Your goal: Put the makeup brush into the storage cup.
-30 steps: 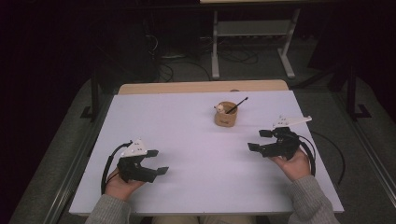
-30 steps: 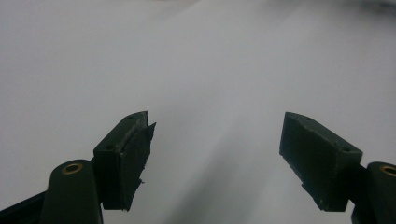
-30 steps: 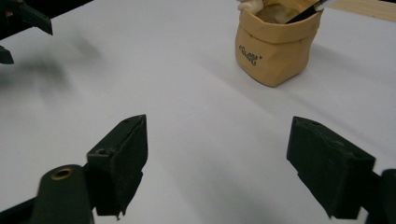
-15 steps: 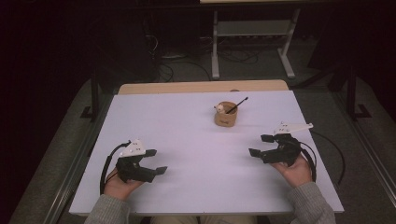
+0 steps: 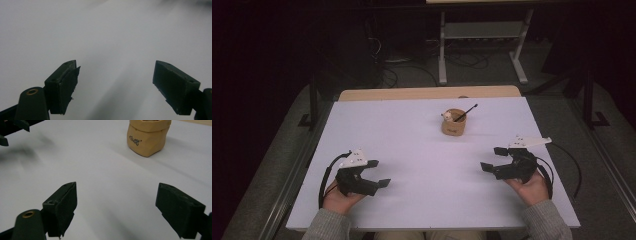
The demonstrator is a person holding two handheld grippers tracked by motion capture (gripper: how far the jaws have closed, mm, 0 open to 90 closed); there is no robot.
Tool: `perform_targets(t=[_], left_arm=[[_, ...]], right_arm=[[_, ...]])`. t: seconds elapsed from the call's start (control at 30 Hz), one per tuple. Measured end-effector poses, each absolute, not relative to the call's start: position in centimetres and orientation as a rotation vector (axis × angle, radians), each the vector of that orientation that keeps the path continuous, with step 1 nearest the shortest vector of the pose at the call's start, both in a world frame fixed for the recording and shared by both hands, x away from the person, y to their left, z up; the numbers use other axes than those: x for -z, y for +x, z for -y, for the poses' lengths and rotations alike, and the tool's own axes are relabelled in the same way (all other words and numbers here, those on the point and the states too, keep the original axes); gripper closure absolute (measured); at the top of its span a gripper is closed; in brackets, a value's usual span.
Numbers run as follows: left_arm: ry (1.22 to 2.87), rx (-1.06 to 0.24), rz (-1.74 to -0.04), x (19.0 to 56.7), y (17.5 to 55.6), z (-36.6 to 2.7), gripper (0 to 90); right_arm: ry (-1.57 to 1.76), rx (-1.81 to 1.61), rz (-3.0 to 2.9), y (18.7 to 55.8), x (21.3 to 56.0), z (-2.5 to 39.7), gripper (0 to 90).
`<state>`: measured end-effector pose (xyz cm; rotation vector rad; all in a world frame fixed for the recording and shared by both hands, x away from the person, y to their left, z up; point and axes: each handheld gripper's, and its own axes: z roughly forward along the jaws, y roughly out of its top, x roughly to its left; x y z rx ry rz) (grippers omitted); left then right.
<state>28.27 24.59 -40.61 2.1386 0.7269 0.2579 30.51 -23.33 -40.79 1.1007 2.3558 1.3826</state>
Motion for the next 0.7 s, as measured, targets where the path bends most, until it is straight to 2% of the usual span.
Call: perform_targets(t=[0.7], left_arm=[[2.151,-0.252,-0.734,41.0,28.1,-24.8,18.6]], right_arm=[[1.087,-1.343,-2.324,28.7,41.7,23.3,14.3]])
